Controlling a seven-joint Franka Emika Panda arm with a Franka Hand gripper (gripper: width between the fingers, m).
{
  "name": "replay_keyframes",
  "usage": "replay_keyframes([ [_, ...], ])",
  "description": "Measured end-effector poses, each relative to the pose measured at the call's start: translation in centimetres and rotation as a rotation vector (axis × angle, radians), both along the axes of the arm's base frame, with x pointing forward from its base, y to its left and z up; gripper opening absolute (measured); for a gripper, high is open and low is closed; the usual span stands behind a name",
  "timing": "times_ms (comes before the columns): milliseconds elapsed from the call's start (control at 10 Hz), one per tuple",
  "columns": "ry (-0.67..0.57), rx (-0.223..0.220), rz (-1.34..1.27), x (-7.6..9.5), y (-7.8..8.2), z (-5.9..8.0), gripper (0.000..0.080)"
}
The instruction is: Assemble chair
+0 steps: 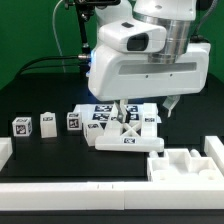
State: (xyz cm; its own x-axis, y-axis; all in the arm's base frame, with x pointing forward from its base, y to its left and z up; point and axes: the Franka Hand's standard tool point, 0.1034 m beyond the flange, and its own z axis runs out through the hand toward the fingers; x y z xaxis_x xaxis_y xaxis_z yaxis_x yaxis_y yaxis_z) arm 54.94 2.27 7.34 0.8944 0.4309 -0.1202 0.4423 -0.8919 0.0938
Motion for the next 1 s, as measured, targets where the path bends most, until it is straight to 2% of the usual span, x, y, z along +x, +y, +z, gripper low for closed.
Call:
replay_keyframes([
  [100, 0.003, 0.029, -0.081, -0.4, -1.5, -0.1, 0.0649],
  [200, 0.003, 0.041, -0.154, -1.2, -2.9, 0.2, 0.0649],
  [300, 0.005, 0.056, -0.234, -2.7, -5.1, 0.4, 0.0649],
  [400, -0.012, 0.060, -0.287, -3.9, -6.9, -0.1, 0.0649],
  [600, -0.009, 0.058, -0.295, -4.0, -6.4, -0.3, 0.0649],
  [800, -0.005, 0.060, -0.275, -4.1, -6.7, -0.4, 0.0649],
  [1000, 0.032, 0.074, -0.121, -6.1, -9.2, -1.3, 0.0649],
])
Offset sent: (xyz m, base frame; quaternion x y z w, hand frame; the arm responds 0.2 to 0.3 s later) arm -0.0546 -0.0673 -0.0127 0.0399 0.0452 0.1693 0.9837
